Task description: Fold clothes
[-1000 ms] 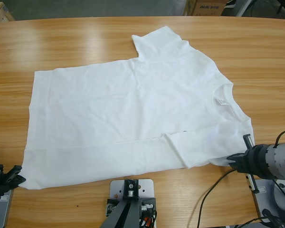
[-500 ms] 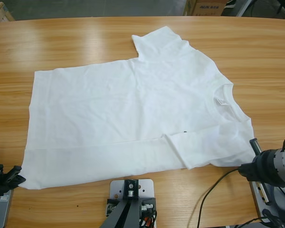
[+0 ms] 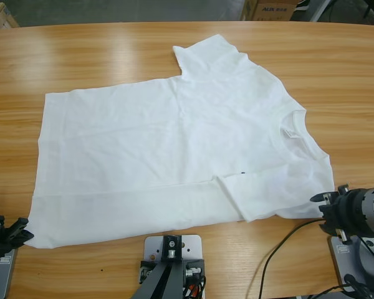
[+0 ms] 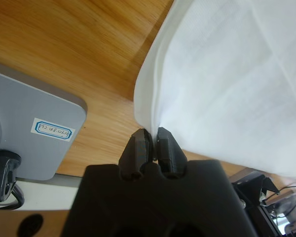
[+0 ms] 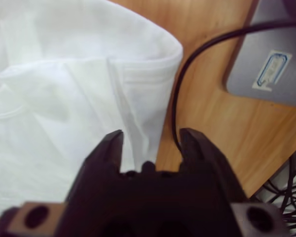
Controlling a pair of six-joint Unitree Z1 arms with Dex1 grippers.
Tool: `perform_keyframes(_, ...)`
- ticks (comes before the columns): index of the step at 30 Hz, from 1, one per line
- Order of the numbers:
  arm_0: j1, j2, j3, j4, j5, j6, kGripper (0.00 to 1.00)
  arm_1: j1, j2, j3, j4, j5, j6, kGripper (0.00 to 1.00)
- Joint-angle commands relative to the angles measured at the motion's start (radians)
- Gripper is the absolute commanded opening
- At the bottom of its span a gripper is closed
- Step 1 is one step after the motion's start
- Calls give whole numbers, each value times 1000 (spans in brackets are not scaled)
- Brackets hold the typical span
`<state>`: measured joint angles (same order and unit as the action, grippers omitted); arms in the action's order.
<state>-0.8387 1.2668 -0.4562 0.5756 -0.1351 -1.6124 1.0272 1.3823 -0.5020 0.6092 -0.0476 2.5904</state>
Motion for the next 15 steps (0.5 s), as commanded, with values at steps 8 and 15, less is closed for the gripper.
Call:
perform_keyframes(8,9,-6,16,-3,-14,11,0,34,41,107,-199,-39,18,584)
perform_keyframes(15,9,-7,18,-7,-12,9,0,34,44,141,-253,-20,-6,218)
